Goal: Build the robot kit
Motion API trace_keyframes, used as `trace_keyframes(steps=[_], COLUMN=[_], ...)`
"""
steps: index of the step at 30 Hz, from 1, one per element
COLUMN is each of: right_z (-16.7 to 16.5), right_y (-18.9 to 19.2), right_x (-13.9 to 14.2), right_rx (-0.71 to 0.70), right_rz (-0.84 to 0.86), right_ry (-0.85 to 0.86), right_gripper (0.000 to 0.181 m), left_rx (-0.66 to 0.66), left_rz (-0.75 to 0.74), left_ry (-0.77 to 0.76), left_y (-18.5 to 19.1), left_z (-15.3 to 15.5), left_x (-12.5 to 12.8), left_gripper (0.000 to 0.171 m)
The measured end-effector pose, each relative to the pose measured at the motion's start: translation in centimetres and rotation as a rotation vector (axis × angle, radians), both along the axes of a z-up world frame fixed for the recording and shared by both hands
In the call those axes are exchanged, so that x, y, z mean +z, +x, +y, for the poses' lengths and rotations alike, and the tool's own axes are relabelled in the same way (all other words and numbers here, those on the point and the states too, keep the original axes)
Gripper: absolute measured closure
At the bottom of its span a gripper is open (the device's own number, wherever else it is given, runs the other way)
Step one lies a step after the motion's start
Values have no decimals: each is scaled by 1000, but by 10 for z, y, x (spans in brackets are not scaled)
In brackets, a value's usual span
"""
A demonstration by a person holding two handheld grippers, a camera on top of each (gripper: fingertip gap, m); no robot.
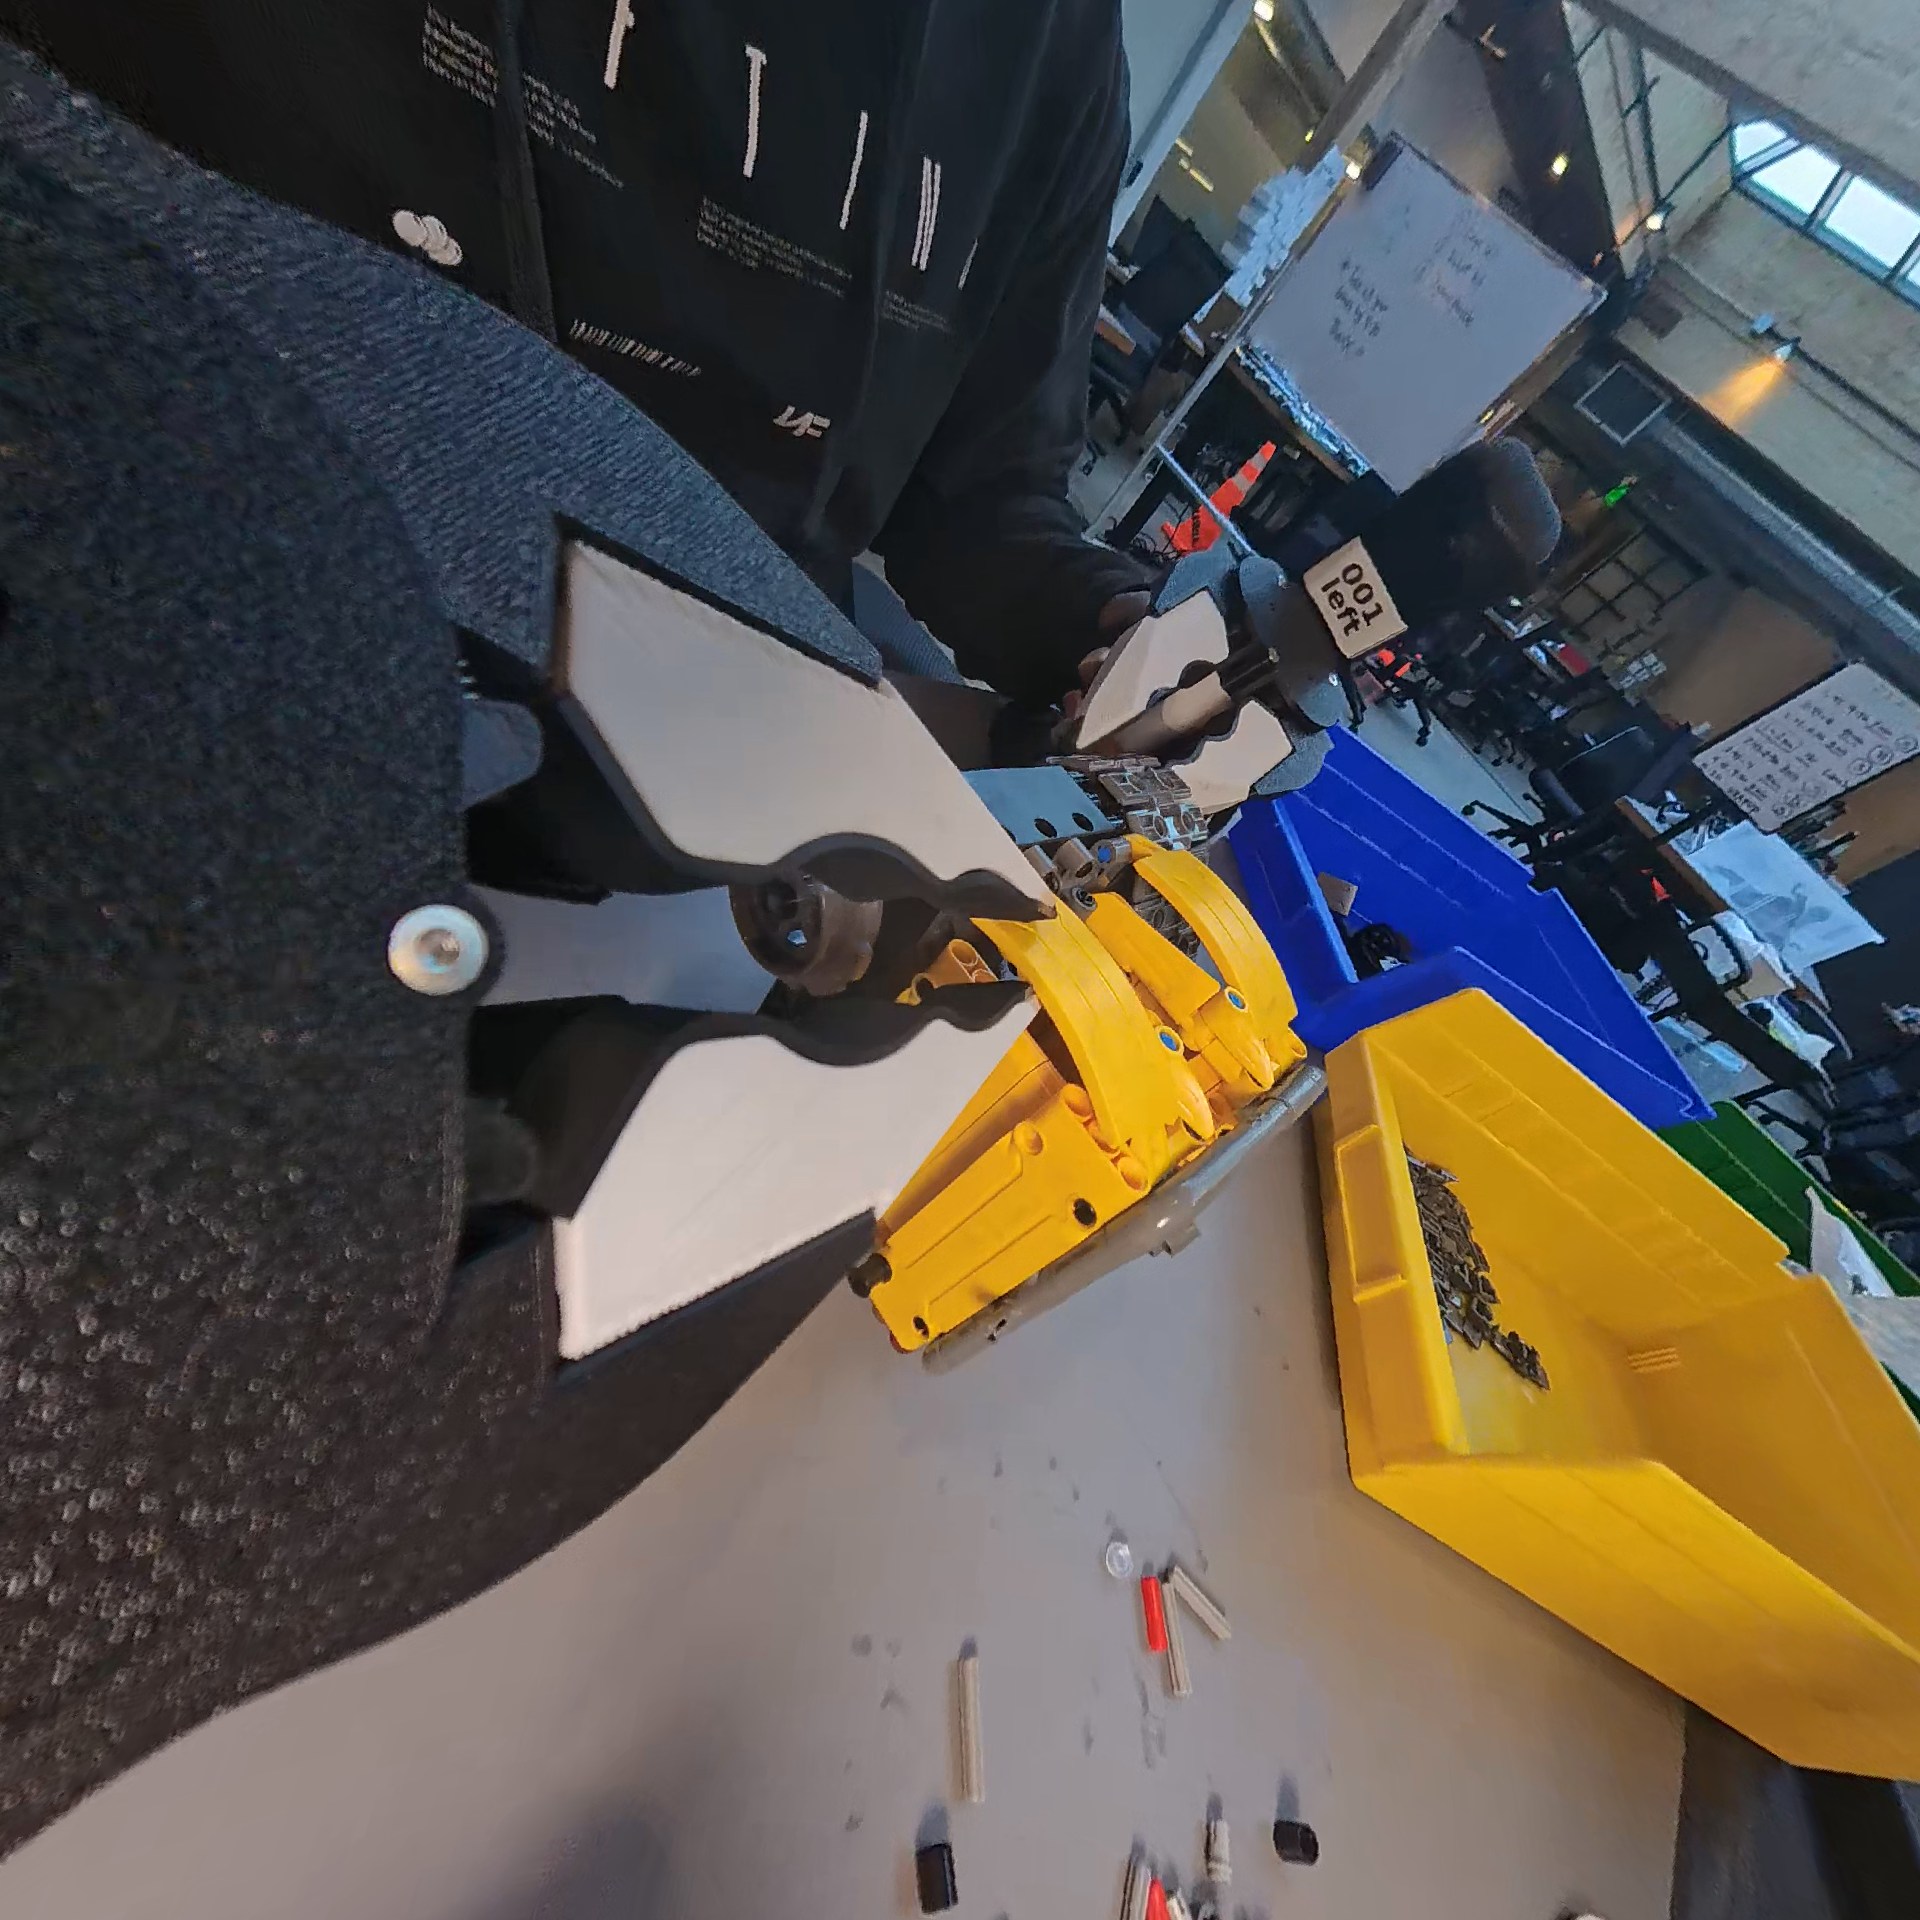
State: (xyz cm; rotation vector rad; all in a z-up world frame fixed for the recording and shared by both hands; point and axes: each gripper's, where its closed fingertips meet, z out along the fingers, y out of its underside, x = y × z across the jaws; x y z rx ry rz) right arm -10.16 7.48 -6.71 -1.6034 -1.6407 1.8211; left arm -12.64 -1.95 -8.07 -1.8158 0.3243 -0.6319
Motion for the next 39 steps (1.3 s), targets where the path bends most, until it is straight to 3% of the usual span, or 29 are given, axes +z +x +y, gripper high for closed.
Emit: trace_keyframes(steps=[7,20,39], right_z=[-6,-20,-31], right_y=[6,14,23], right_x=[2,4,1], right_rx=[19,57,91], right_rz=[90,178,232], right_ry=[14,66,60], right_gripper=[171,174,175], left_rx=[70,111,15], left_rz=[125,90,-5], left_ry=[63,66,0], left_y=[7,3,8], left_z=[-4,-8,-14], left_x=[-2,-9,-15], left_gripper=[160,163,161])
